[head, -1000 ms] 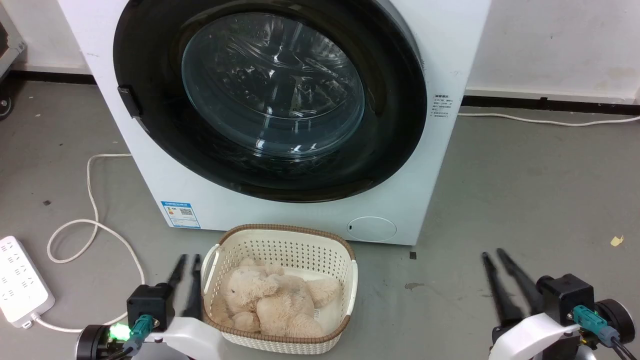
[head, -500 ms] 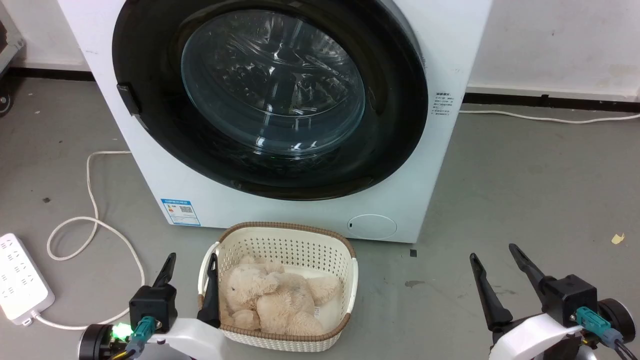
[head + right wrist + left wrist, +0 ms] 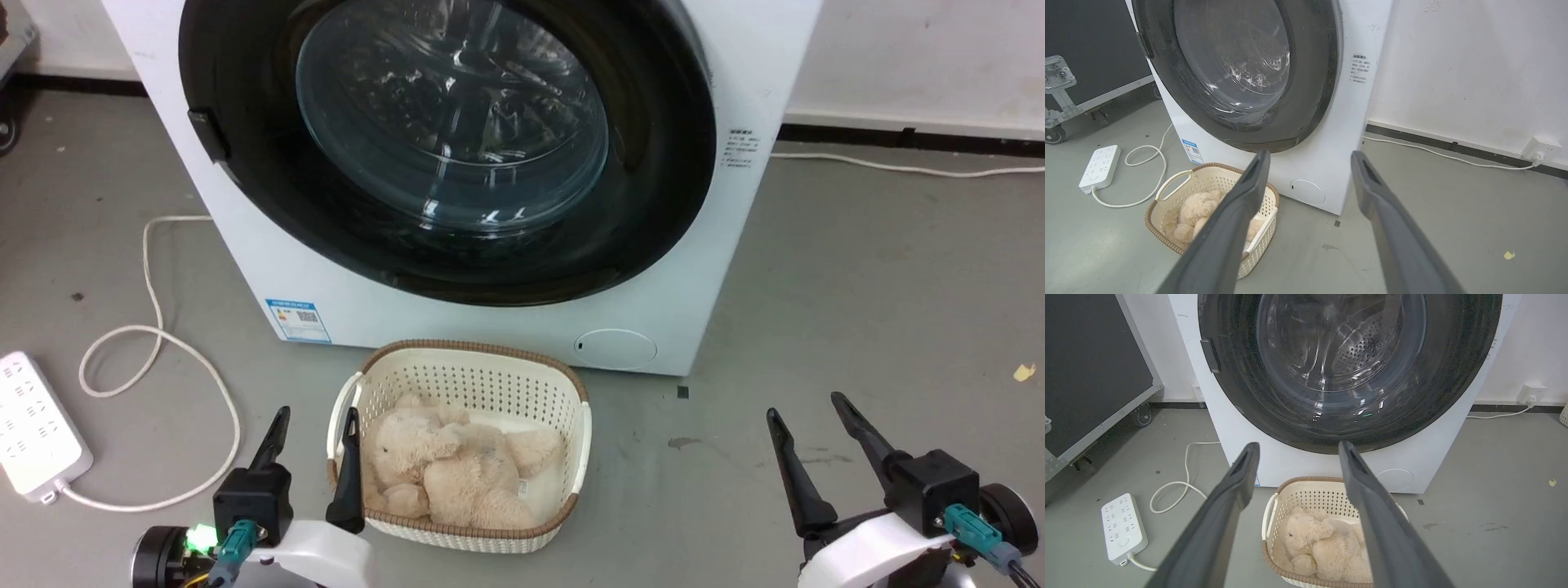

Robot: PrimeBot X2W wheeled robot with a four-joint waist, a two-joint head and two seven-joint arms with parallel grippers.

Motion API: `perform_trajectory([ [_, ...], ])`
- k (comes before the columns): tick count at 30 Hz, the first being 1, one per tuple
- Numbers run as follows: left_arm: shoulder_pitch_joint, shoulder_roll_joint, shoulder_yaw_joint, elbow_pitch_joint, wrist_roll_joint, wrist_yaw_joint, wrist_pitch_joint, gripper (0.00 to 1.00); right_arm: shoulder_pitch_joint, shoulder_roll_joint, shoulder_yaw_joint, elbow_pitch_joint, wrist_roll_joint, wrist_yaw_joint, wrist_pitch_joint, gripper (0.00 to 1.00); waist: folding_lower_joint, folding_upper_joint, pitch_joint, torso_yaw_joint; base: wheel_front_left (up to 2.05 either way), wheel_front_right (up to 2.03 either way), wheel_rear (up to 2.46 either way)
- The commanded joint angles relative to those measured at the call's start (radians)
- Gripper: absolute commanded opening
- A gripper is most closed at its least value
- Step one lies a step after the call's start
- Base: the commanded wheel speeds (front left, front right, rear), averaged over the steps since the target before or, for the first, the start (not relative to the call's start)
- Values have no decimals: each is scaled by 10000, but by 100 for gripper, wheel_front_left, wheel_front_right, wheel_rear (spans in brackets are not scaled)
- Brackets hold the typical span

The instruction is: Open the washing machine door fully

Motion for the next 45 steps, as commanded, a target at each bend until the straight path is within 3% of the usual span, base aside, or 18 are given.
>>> perform_trajectory([
  [1,-200,6,-43,-67,-30,68,-124,100,-176,11,-13,-50,9,-3,-125,60,-1,-1,87,37,0,0,0],
  [2,-220,6,-53,-75,-31,75,-145,100,-211,11,-14,-53,38,-3,-146,0,-1,-1,129,51,0,0,0],
  [14,-395,5,-200,-142,-48,189,-396,100,-1022,-340,-184,-102,1068,-4,-14,0,-1,-1,514,245,0,0,0],
  [25,-516,4,-334,-267,-65,312,-625,100,-2228,-533,-761,-64,2668,-5,822,0,-1,-1,872,483,0,0,0],
  [34,-699,3,-498,-360,-154,444,-813,100,-3629,-253,-1693,443,4196,-6,2115,0,-1,-1,1305,792,0,0,0],
  [36,-846,2,-624,-415,-194,516,-939,100,-4744,-21,-2382,1146,5211,-6,3186,0,-1,-1,1696,994,0,0,0],
  [45,-1076,2,-810,-503,-249,632,-1127,100,-6888,25,-3804,2972,6117,-7,4778,0,-1,-1,2329,1359,0,0,0],
])
